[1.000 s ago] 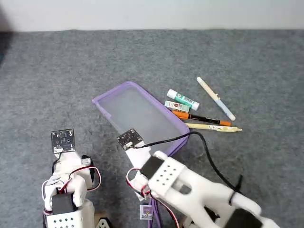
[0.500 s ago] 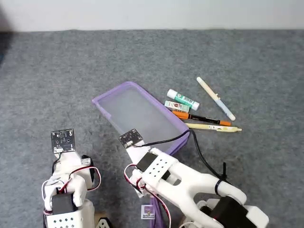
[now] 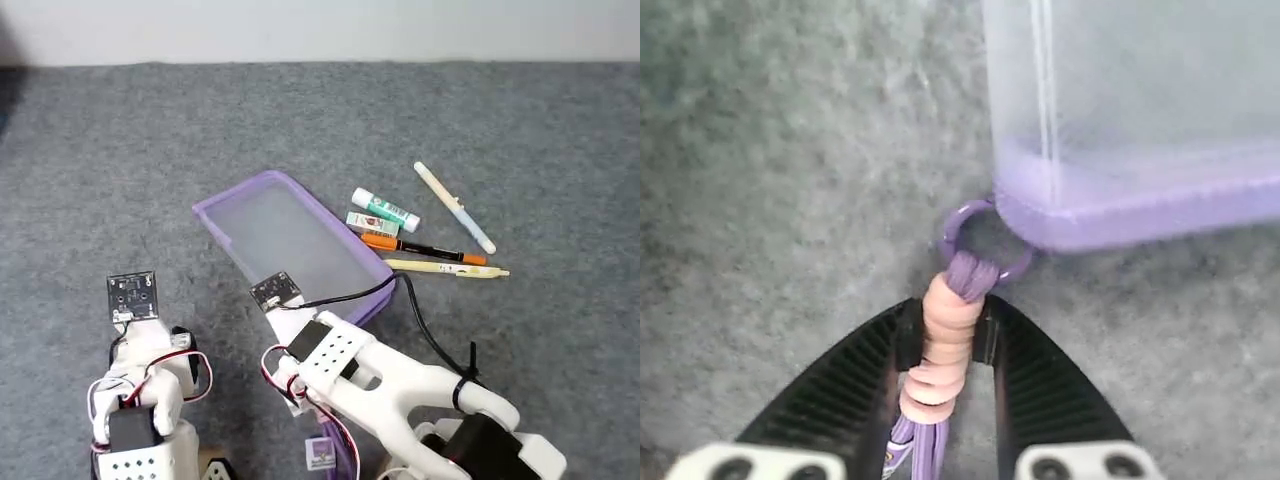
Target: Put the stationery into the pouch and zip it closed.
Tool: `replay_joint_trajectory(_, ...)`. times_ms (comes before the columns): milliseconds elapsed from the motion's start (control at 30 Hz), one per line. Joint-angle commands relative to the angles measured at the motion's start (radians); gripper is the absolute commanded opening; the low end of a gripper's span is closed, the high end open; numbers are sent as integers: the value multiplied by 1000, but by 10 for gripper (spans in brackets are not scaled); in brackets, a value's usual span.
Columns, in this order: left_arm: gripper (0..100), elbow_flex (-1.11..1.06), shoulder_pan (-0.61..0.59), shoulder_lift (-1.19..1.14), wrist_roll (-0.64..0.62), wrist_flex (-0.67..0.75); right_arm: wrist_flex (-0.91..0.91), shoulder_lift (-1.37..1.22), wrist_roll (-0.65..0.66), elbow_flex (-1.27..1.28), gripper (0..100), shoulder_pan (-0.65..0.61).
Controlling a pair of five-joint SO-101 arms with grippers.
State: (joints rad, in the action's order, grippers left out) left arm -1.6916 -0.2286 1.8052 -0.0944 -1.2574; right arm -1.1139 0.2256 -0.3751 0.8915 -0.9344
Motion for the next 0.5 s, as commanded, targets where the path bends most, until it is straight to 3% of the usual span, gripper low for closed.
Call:
replay_joint_trajectory(0,55,10,-5,12,-8,-3,-76,12,-5,-40,69,7)
replay_joint_trajectory(467,55,10,-5,12,-8,-3,-137,8,-11,-40,69,-79)
